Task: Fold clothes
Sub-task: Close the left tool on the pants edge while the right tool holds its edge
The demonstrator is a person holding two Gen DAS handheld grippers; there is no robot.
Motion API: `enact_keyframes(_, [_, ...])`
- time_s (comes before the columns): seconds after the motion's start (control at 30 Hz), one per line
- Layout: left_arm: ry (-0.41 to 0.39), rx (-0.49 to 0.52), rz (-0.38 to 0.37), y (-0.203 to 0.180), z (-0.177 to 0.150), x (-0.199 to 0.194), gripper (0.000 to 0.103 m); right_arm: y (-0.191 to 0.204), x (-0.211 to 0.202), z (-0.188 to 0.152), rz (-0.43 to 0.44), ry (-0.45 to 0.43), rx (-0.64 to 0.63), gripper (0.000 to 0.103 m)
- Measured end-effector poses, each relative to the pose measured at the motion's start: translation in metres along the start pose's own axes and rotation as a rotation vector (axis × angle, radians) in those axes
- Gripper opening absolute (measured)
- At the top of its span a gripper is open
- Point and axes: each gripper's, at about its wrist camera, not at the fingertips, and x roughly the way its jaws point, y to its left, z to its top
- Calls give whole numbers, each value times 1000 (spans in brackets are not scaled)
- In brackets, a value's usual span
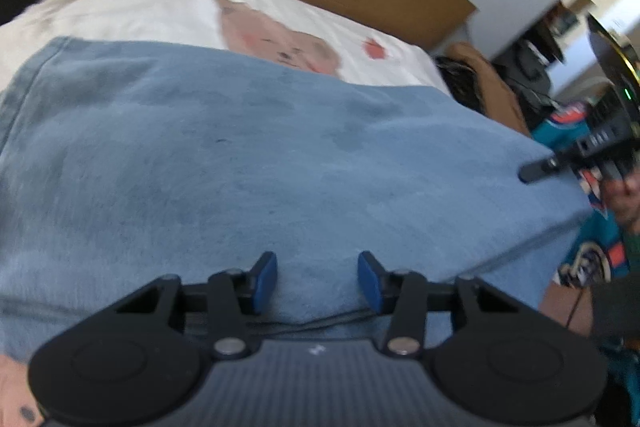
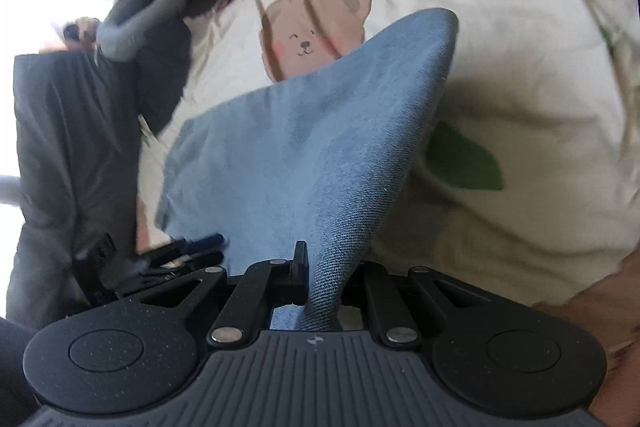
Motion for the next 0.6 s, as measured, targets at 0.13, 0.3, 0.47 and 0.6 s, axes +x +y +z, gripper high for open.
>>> enact_keyframes(0.13, [13,42,-24,-16,6,7,21,1,-8,16,-28,42,-66,5])
enact_keyframes(0.3, [49,75,-28,-29,7,17,11,-4,-13,32,-29,87,-125,5])
enact_keyframes(0.47, [102,88,-39,-35,5,30,10,-28,-18,29,-32,61,-102,5])
enact_keyframes(0.6, [166,113,-56,-41,4,51,9,-49,-8,19,-18,40,-90,5])
